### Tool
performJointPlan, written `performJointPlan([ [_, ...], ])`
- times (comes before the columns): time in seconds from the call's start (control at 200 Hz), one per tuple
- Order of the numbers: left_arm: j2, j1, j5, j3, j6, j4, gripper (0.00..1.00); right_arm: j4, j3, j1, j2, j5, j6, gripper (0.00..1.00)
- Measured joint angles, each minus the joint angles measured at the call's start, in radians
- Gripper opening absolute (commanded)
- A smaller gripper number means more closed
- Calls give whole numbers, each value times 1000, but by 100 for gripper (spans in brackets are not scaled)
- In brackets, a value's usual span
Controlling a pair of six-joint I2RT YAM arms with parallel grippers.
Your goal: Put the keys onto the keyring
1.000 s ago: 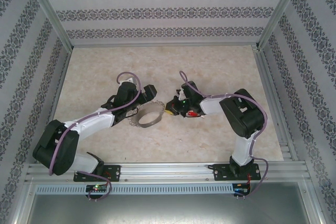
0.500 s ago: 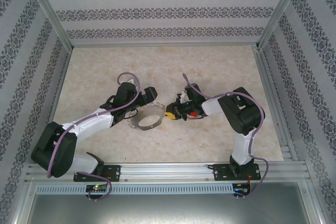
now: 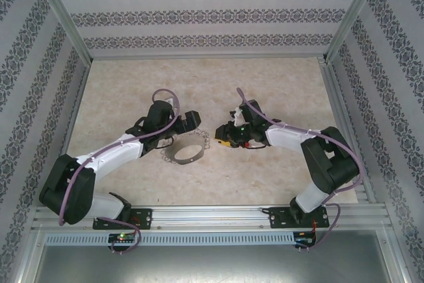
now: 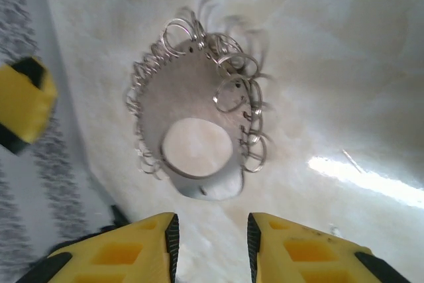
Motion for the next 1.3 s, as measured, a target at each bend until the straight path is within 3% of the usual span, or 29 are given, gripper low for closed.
performJointPlan([
  [0.36, -42, 0, -60, 22, 55, -79, 100, -261, 106, 198, -5, 322, -230, 40],
  [0.535, -42, 0, -77, 22, 48, -79, 100, -293, 141, 232, 1, 396, -282, 39],
  [0.794, -42, 0, -86, 22, 47, -79, 100, -355, 209, 285, 49, 484, -539, 40],
  [0.899, -44, 0, -101, 21, 47, -79, 100, -380, 222, 293, 60, 519, -602, 49],
  [1.299, -94, 0, -172, 21, 39, -79, 100, -408, 243, 299, 153, 600, -653, 57],
])
